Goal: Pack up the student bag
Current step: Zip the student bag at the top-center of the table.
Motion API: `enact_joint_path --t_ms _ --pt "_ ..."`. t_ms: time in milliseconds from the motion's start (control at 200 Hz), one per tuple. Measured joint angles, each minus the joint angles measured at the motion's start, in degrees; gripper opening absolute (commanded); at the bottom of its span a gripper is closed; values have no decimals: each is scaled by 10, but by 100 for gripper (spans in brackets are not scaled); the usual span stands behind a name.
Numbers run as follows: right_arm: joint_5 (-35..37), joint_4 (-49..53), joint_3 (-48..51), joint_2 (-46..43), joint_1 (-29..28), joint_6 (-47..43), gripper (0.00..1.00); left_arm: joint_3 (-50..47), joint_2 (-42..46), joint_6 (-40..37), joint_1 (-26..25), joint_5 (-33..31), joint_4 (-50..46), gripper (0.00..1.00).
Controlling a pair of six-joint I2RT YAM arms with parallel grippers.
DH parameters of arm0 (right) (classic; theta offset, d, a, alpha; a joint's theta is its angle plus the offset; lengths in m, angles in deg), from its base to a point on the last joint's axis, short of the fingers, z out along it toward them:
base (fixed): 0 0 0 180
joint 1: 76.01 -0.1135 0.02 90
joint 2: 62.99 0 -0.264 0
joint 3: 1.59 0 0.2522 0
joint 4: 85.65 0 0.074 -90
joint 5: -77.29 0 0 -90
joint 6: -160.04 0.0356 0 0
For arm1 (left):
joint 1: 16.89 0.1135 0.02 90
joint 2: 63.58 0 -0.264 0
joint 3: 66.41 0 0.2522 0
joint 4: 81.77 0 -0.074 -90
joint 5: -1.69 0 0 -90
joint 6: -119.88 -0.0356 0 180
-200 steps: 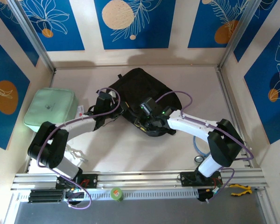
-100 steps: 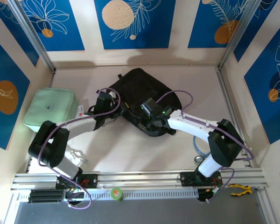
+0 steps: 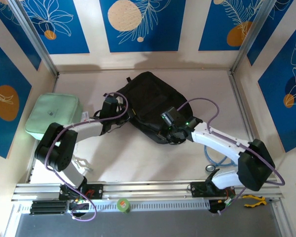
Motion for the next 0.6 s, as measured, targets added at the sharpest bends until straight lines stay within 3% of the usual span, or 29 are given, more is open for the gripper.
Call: enact_joint_path --t_ms 340,600 --pt "9 61 35 -57 27 -9 0 2 -17 -8 5 -4 0 0" --pt "-8 45 62 -89 68 -50 0 13 -34 -12 7 1 0 0"
